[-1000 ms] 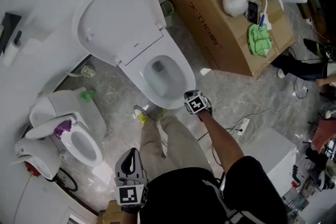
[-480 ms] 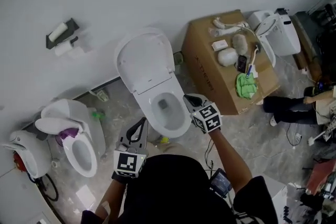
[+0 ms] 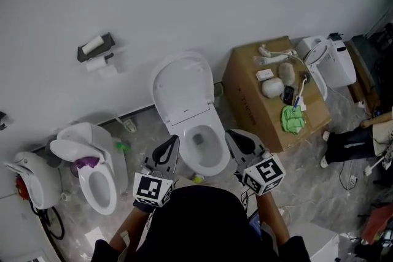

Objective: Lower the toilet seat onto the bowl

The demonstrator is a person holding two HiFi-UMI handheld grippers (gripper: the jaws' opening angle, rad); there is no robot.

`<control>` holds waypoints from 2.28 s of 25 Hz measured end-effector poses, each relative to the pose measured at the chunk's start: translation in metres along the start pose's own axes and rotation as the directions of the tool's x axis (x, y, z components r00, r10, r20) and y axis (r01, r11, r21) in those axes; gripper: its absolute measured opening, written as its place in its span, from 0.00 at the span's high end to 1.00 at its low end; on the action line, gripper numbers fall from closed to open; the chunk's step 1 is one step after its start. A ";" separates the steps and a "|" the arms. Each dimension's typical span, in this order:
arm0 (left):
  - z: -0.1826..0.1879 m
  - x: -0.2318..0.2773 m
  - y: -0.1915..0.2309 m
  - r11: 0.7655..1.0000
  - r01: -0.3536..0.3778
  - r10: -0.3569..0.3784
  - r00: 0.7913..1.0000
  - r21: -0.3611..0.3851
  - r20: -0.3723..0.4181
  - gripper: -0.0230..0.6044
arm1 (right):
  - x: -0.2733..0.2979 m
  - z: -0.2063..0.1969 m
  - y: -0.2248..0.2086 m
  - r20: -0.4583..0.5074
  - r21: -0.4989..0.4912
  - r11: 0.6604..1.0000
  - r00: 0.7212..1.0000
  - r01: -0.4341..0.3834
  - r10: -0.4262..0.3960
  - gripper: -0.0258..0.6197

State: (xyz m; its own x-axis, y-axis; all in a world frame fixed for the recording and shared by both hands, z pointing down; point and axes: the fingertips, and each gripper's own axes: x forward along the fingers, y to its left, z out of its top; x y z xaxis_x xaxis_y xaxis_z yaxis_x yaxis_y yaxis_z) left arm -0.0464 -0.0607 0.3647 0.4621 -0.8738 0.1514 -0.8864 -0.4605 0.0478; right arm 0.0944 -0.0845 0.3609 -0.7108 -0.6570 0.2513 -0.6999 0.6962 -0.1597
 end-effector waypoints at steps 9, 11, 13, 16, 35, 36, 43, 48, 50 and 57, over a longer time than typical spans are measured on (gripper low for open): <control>-0.001 -0.007 0.014 0.999 -0.001 0.002 1.000 0.041 -0.025 0.94 | -0.024 -0.006 -0.001 0.048 -0.002 0.994 0.993 0.110 -0.110 0.97; 0.003 -0.006 0.011 0.999 0.011 -0.011 1.000 0.045 -0.012 0.94 | -0.025 -0.007 0.000 0.043 -0.014 0.992 0.991 0.128 -0.127 0.97; 0.004 -0.007 0.007 0.998 0.024 -0.023 1.000 0.052 -0.007 0.94 | -0.026 -0.008 0.001 0.038 -0.029 0.990 0.989 0.141 -0.140 0.97; -0.001 -0.010 -0.001 0.997 0.036 -0.035 0.999 0.064 -0.012 0.94 | -0.028 -0.008 0.005 0.031 -0.058 0.987 0.989 0.147 -0.145 0.97; 0.020 -0.032 0.003 0.988 -0.130 0.120 0.987 0.083 0.111 0.94 | -0.041 0.017 0.007 0.106 -0.278 0.924 0.964 0.263 -0.243 0.97; 0.021 -0.031 0.002 0.988 -0.129 0.120 0.986 0.080 0.112 0.94 | -0.041 0.017 0.006 0.101 -0.283 0.924 0.966 0.256 -0.237 0.97; 0.021 -0.017 -0.029 0.996 -0.028 0.021 0.997 0.088 0.078 0.94 | -0.043 0.020 0.001 0.057 -0.266 0.939 0.976 0.218 -0.210 0.97; 0.016 -0.015 -0.050 0.995 0.067 -0.070 0.997 0.079 0.039 0.94 | -0.029 0.021 0.011 0.032 -0.298 0.942 0.987 0.158 -0.155 0.97; 0.012 -0.015 -0.049 0.997 0.056 -0.058 0.998 0.055 0.025 0.94 | -0.023 0.022 0.014 0.037 -0.306 0.941 0.990 0.142 -0.138 0.97; 0.009 -0.014 -0.043 0.996 0.054 -0.055 0.998 0.064 0.010 0.94 | -0.017 0.030 0.017 0.049 -0.312 0.941 0.991 0.134 -0.125 0.97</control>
State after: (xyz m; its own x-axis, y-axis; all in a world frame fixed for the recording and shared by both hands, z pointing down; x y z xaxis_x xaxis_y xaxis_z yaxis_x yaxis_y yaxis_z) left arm -0.0144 -0.0294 0.3520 0.5104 -0.8487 0.1384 -0.8564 -0.5162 -0.0070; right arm 0.0922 -0.0703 0.3258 -0.6201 -0.7524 0.2220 -0.7320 0.6567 0.1813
